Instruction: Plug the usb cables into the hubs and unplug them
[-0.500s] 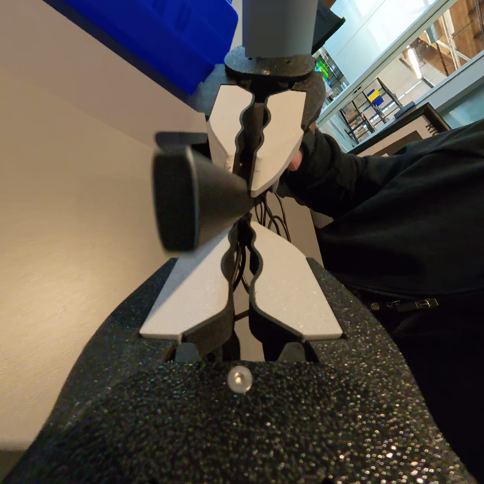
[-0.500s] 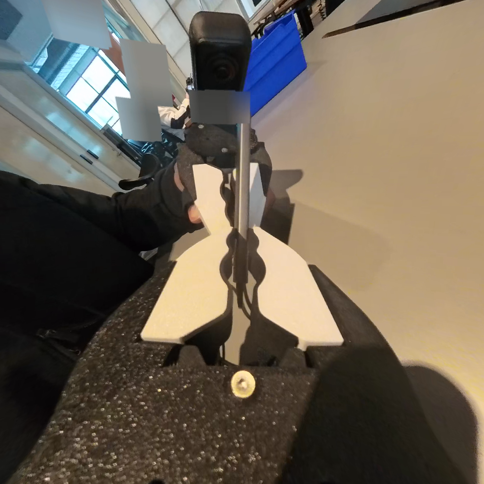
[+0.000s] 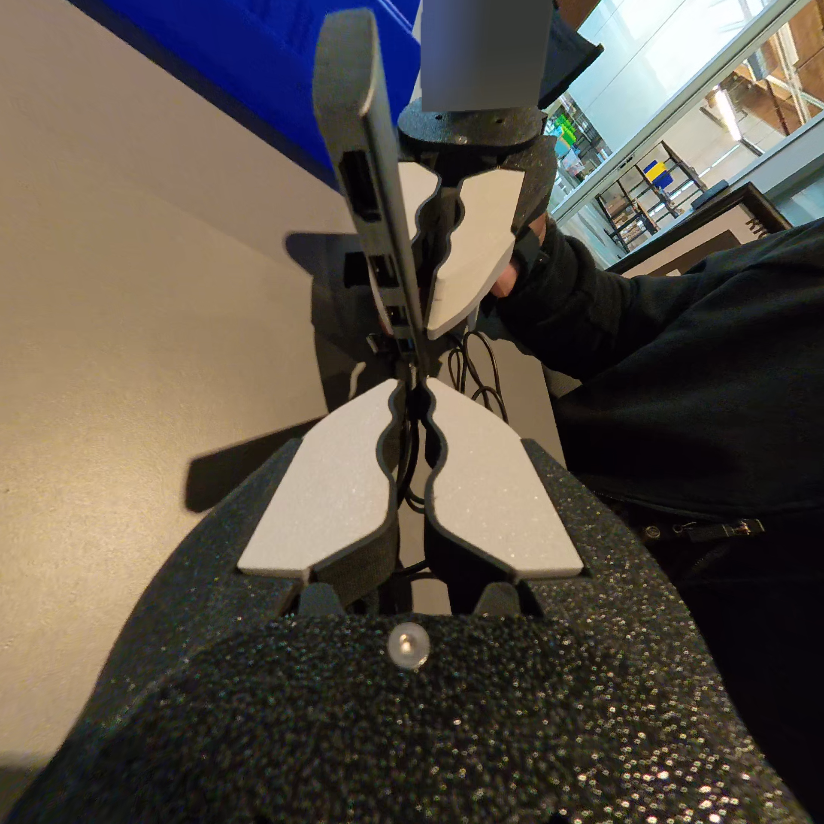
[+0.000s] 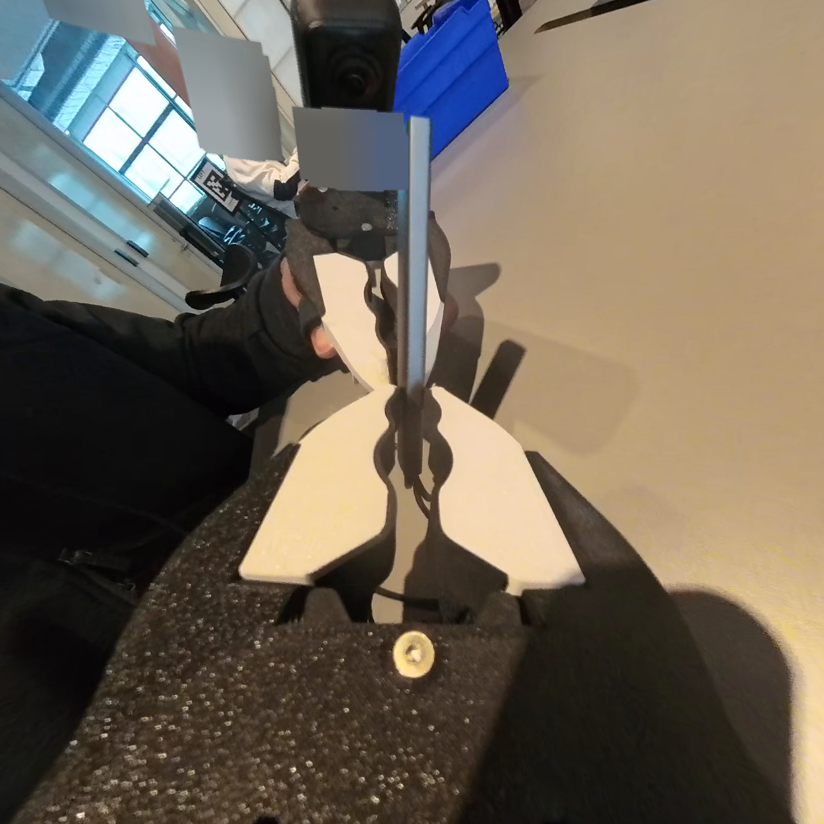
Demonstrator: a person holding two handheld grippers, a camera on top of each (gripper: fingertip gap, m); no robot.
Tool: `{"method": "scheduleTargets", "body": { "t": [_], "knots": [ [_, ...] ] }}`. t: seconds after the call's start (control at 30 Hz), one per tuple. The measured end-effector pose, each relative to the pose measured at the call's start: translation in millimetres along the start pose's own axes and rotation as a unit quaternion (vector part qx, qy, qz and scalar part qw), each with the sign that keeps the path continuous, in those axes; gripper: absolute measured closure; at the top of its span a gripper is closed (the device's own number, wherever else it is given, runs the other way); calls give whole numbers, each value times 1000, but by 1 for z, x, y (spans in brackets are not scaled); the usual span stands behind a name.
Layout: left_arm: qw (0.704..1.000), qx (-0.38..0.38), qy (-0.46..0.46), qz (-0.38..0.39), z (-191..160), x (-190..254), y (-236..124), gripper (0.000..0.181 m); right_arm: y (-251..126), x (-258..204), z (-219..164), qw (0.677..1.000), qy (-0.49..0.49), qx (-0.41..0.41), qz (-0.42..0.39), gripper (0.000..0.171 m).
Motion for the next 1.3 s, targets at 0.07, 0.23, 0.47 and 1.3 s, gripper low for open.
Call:
{"method": "scheduleTargets", "body": {
  "t": [0.07, 0.23, 0.47, 1.3],
  "knots": [
    [1000, -10, 1, 3, -1, 0, 1, 176, 1, 0, -2, 1000, -1, -11, 1, 161],
    [1000, -23, 3, 13, -3, -1, 3, 176, 2, 1, -5, 1000, -7, -30, -6, 161],
    [1000, 24, 6, 5, 5, 1, -2, 175, -3, 1, 3, 1000, 15, 24, 6, 162],
    [997, 22, 64, 36, 9, 2, -5, 177, -11, 1, 12, 994, 28, 104, -9, 162]
  ]
}}
Point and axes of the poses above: each gripper's, where its closed fingertips meet, y out along the fingers, z out of its top, x = y × z across the jaws, the point moved 7 cm from there along -y, back along the fingers, and after that the axes turned 13 degrees about -z, right-handed, at the moved point
